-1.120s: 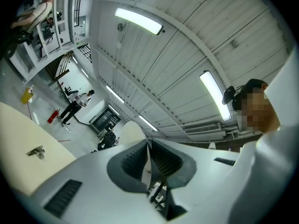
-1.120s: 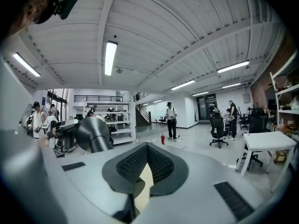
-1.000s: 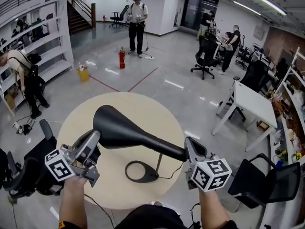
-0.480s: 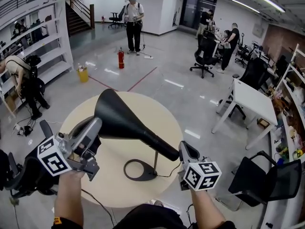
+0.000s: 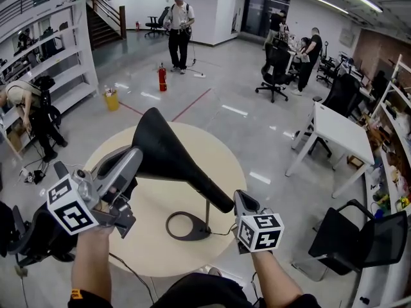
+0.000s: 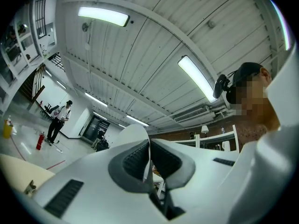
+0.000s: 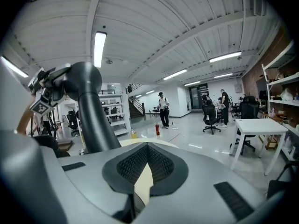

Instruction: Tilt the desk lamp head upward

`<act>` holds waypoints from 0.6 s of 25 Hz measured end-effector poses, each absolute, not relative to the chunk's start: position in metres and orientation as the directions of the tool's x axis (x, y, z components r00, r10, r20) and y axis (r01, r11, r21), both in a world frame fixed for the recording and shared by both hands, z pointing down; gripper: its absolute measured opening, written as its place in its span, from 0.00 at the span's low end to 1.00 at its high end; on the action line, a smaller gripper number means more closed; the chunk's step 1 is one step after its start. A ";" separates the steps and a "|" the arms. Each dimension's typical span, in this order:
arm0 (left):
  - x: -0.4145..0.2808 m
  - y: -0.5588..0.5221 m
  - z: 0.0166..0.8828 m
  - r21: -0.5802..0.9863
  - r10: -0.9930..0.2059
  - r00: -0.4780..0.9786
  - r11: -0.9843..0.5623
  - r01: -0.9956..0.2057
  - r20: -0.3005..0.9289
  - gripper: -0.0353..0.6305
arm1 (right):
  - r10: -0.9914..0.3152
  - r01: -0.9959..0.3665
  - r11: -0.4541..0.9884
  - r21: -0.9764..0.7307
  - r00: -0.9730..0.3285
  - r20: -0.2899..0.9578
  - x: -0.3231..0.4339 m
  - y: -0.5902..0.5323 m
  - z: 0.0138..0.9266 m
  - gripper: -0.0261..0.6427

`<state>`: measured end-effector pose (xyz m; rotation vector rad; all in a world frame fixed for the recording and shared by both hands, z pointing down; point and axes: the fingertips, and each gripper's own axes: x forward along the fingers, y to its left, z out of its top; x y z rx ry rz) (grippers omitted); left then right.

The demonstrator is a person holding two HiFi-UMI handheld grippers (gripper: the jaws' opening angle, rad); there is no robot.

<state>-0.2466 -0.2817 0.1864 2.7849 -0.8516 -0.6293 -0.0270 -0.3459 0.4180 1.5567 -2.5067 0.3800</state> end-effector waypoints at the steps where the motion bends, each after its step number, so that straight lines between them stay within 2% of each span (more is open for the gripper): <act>1: -0.246 -0.282 0.185 0.273 -0.561 0.753 -0.827 -0.491 -0.345 0.14 | -0.836 -0.890 0.436 -0.135 -0.456 0.305 -0.030 -0.345 0.430 0.06; 4: -0.240 -0.279 0.182 0.273 -0.531 0.773 -0.845 -0.459 -0.345 0.14 | -0.764 -0.851 0.511 -0.117 -0.513 0.392 -0.066 -0.332 0.466 0.06; 6: -0.238 -0.279 0.180 0.265 -0.545 0.768 -0.837 -0.478 -0.336 0.14 | -0.738 -0.835 0.543 -0.088 -0.525 0.425 -0.087 -0.323 0.481 0.06; 9: -0.243 -0.283 0.184 0.279 -0.577 0.747 -0.816 -0.507 -0.331 0.14 | -0.732 -0.841 0.531 -0.104 -0.517 0.444 -0.081 -0.319 0.494 0.06; 12: -0.247 -0.282 0.186 0.278 -0.574 0.746 -0.818 -0.503 -0.337 0.14 | -0.812 -0.897 0.428 -0.110 -0.436 0.388 -0.048 -0.332 0.480 0.06; 15: -0.249 -0.284 0.188 0.277 -0.573 0.744 -0.819 -0.503 -0.342 0.14 | -0.913 -0.949 0.302 -0.095 -0.316 0.260 -0.007 -0.346 0.436 0.06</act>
